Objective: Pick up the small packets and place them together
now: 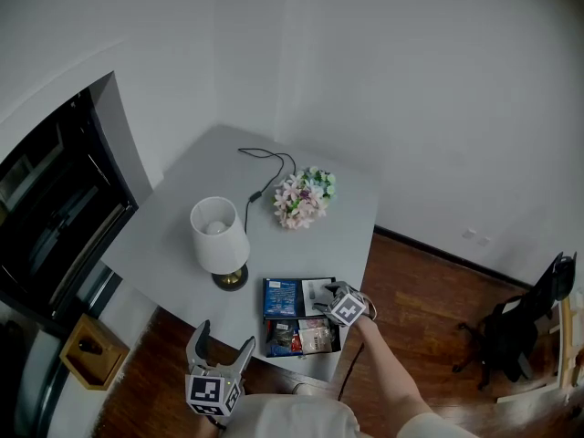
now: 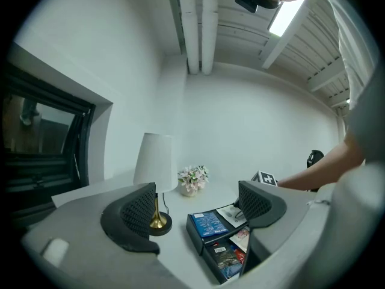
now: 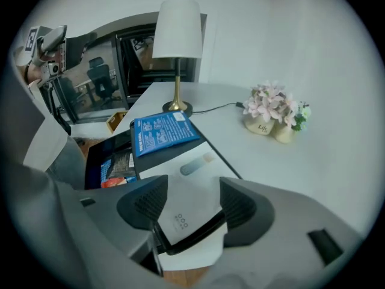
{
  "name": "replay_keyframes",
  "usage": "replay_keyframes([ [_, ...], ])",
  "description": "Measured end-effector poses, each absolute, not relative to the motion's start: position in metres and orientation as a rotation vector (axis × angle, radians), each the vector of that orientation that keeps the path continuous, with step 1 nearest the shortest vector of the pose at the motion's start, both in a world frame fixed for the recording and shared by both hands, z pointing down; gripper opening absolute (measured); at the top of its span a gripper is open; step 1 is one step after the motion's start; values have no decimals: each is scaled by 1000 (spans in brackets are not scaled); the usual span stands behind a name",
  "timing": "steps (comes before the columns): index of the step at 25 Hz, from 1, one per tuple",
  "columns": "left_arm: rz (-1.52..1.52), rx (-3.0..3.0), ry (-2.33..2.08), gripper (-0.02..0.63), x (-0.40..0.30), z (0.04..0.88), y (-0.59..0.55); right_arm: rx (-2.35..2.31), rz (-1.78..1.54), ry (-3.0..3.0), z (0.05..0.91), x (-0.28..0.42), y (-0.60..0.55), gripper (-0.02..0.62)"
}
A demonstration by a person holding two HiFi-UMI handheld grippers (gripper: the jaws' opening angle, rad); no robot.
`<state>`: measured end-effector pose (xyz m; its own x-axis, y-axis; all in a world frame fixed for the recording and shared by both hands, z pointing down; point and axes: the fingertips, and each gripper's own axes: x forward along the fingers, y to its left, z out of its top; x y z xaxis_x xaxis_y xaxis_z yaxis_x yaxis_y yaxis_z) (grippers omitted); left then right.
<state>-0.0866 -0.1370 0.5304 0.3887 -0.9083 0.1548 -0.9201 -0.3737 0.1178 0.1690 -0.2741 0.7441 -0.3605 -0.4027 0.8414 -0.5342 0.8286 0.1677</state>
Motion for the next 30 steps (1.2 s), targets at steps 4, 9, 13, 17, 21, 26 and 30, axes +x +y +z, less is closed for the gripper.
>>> replay_keyframes([
  [4, 82, 2478, -1618, 437, -83, 526, -139, 875, 78, -2135, 687, 158, -271, 487],
  [9, 43, 2528, -1597, 437, -74, 512, -150, 1257, 35, -2518, 579, 144, -244, 488],
  [13, 40, 2570, -1576, 437, -65, 506, -157, 1486, -52, -2769, 505, 146, -205, 408],
  [17, 47, 2585, -1547, 430, -58, 507, -158, 1511, -135, -2748, 491, 137, -177, 371],
  [21, 62, 2618, -1511, 428, -47, 509, -158, 1462, -129, -2747, 498, 123, -163, 371],
  [26, 64, 2630, -1484, 425, -37, 510, -156, 1437, -111, -2747, 501, 125, -158, 371],
  [30, 62, 2635, -1477, 425, -30, 509, -155, 1445, -105, -2738, 500, 133, -156, 371],
])
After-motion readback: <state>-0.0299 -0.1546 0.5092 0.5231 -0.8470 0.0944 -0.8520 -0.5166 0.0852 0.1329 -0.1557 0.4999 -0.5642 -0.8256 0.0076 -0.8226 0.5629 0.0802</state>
